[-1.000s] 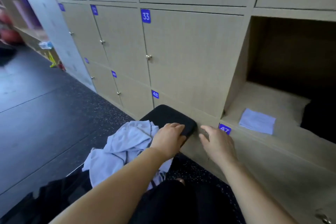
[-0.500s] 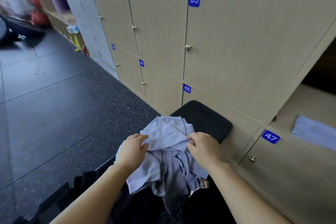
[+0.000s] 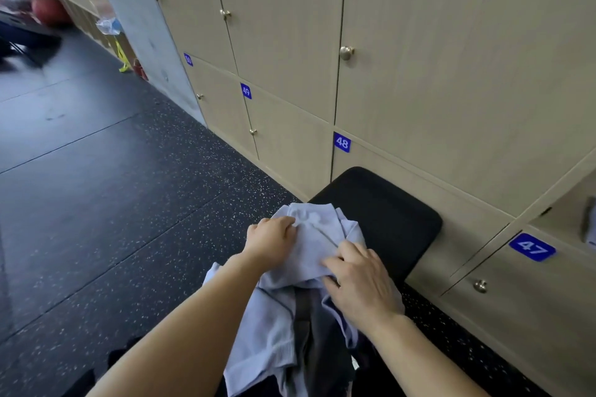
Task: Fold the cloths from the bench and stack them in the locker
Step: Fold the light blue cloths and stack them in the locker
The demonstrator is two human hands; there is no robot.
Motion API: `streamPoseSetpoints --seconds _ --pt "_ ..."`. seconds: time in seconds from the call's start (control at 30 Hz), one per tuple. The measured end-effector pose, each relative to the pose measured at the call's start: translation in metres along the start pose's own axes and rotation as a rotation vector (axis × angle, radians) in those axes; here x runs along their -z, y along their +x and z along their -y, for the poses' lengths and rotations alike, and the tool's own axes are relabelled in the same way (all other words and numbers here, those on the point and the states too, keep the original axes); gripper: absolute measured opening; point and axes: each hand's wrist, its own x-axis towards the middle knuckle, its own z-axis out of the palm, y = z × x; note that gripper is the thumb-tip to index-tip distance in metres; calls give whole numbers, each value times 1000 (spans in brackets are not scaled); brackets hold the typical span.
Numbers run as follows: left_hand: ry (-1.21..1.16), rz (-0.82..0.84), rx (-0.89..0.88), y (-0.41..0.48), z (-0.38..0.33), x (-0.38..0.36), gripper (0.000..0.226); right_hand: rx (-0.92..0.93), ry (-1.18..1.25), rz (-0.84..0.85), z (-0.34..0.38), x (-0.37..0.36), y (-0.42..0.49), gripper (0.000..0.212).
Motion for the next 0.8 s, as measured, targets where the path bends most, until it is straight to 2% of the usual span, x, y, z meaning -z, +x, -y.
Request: streamPoseSetpoints --seconds 0.13,0.23,0.33,0.43,0.57,0.8 --pt "-24 -42 30 8 -4 2 32 -38 44 -88 -4 -4 -2 15" --pt "-152 -84 101 6 -9 13 31 -121 173 -155 -3 1 -1 24" --pt "-281 -105 119 -1 -11 29 35 -234 324 -220 1 17 2 13" --pt "-518 -124 72 -17 -9 49 38 -349 471 -254 1 37 7 7" --pt "-794 -175 -19 -52 -20 80 46 -401 612 -297 0 76 9 13" --pt "-1039 -194 -204 -122 -47 129 41 -320 510 -419 7 166 6 16"
